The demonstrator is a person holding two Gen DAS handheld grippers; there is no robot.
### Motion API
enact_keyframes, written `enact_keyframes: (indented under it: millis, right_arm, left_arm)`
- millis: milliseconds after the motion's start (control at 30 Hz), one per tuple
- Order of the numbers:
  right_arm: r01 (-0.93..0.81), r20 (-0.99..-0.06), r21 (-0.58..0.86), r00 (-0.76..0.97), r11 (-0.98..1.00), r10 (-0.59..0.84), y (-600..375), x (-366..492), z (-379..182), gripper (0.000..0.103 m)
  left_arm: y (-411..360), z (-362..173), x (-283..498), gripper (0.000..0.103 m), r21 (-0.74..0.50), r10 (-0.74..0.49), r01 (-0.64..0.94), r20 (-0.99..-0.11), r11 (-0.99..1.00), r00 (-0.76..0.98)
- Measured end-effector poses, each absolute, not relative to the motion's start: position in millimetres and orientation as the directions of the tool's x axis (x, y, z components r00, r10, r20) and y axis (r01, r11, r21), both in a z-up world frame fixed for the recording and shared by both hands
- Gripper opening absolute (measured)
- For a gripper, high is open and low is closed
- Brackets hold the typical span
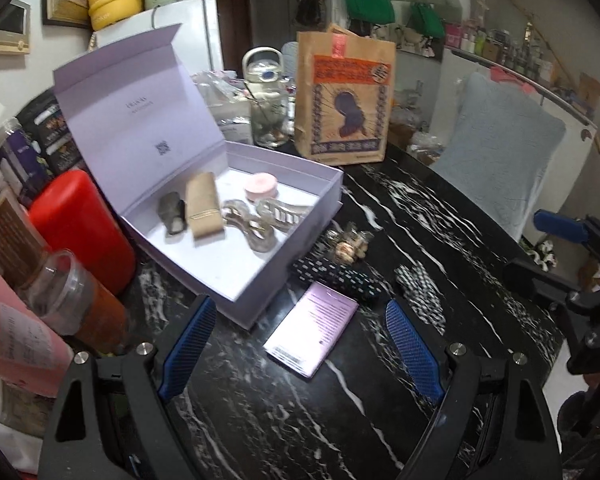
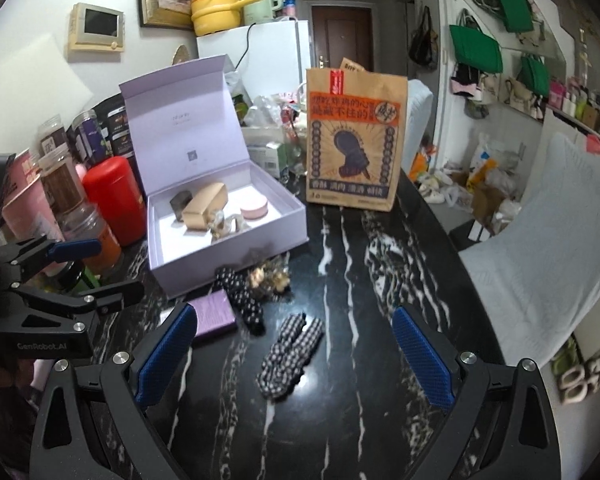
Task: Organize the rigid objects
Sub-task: 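Withdraw both tools from the lilac box back over the table, then grasp the lilac card with the left tool while the right tool grasps the gingham scrunchie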
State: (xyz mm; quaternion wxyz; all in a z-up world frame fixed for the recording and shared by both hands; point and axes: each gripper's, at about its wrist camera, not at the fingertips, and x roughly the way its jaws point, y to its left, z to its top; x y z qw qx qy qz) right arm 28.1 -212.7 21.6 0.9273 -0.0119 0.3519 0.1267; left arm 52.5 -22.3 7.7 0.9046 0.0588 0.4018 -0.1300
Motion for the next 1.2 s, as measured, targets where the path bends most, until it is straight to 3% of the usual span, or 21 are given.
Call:
enact_keyframes:
  millis: [467, 1200]
  right_arm:
    - [-0.225, -0.725, 0.126, 0.644, 0.966, 0.245, -222, 14, -36, 0.1]
    - [-0.242, -0.795, 0.164, 0.541, 0.956, 0.273, -209, 60, -83, 0.097]
  left_arm:
    - [-27, -39, 52, 0.088, -0.077, -0.257, 0.328, -0.793, 0.941, 0.553]
    - [-31, -81, 94, 0.088, -0.082, -0.278, 0.384, -0.827, 0.92, 0.488]
